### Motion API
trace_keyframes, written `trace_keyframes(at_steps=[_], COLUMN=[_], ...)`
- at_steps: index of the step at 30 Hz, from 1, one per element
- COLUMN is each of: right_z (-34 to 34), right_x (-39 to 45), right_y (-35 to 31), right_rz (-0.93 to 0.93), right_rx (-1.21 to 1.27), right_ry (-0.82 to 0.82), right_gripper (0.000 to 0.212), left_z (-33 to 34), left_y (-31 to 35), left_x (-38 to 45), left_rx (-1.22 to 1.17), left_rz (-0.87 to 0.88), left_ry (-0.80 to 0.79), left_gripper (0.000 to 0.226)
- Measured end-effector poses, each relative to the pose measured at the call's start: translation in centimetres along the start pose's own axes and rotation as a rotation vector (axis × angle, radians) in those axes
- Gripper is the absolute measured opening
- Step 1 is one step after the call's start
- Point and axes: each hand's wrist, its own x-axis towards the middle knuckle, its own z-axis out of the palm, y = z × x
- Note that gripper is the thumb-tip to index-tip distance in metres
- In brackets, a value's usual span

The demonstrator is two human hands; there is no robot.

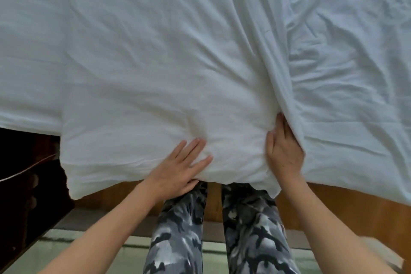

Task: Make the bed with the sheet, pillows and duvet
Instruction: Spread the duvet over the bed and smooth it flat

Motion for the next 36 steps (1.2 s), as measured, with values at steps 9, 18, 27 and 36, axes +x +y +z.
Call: trace_keyframes(at_steps=[9,18,27,36], right_z=[0.3,-0.7,-5.7,-8.1], right_x=[-7.2,-8.2,-9.1,-8.5], right_y=[1.9,4.4,8.8,10.8], right_rz=[0.213,0.644,0.657,0.812], right_rx=[0.155,0.893,1.325,1.693], right_ry=[0.317,-0.082,-0.644,-0.947], right_gripper=[0.062,0.023,0.021,0.041], left_z=[0.6,0.0,-0.3,2.1], left_y=[0.4,3.5,11.0,14.9], left_x=[0.8,2.3,3.5,6.8], left_rx=[0.19,0.015,-0.145,-0.024], left_rz=[0.057,-0.199,-0.101,-0.102], left_ry=[0.046,0.112,0.019,0.316], left_gripper=[0.105,0.082,0.069,0.058])
